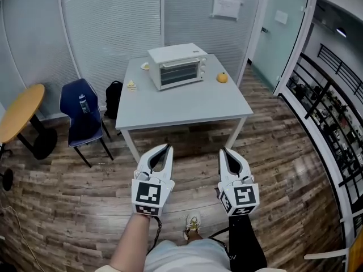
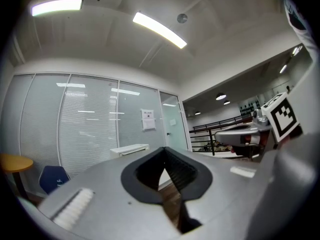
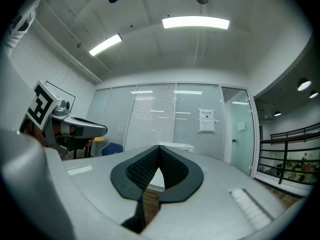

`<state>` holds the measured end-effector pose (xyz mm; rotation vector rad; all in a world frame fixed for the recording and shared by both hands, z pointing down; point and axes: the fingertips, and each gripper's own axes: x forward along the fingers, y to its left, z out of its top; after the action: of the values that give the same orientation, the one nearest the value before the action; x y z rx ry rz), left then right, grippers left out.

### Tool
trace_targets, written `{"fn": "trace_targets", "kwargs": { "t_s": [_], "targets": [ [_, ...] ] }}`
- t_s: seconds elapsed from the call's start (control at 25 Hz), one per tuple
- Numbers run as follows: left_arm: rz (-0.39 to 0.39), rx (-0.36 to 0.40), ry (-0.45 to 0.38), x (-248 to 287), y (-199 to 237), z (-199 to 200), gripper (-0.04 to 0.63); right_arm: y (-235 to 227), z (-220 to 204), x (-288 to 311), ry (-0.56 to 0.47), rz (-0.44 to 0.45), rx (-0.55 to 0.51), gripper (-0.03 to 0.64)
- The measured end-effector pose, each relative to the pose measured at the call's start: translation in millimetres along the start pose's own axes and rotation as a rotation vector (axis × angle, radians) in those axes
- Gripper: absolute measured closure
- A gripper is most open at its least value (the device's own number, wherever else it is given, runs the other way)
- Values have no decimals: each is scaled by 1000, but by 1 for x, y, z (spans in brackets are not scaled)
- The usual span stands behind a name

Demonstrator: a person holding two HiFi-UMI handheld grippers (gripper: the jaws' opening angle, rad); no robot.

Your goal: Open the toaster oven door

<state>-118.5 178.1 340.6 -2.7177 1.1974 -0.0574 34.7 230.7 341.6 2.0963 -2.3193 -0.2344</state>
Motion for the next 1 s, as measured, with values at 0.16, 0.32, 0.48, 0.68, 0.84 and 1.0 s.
{"fn": "trace_targets", "kwargs": {
  "t_s": [0.16, 0.32, 0.48, 0.68, 0.84, 1.0],
  "targets": [
    [20, 2, 4, 35, 9, 2, 538, -21, -4, 30, 4, 17, 4, 615],
    [35, 4, 6, 68, 16, 1, 538, -41, -9, 58, 5, 34, 7, 615],
    [54, -10, 9, 103, 21, 1, 538, -63, -14, 87, 11, 60, 8, 615],
    [93, -13, 7, 145, 31, 7, 538, -97, -20, 122, 27, 64, 15, 615],
    [98, -6, 5, 175, 34, 7, 538, -117, -24, 150, 28, 75, 21, 615],
    [129, -34, 8, 193, 42, -1, 538, -129, -31, 171, 22, 92, 33, 615]
  ]
}}
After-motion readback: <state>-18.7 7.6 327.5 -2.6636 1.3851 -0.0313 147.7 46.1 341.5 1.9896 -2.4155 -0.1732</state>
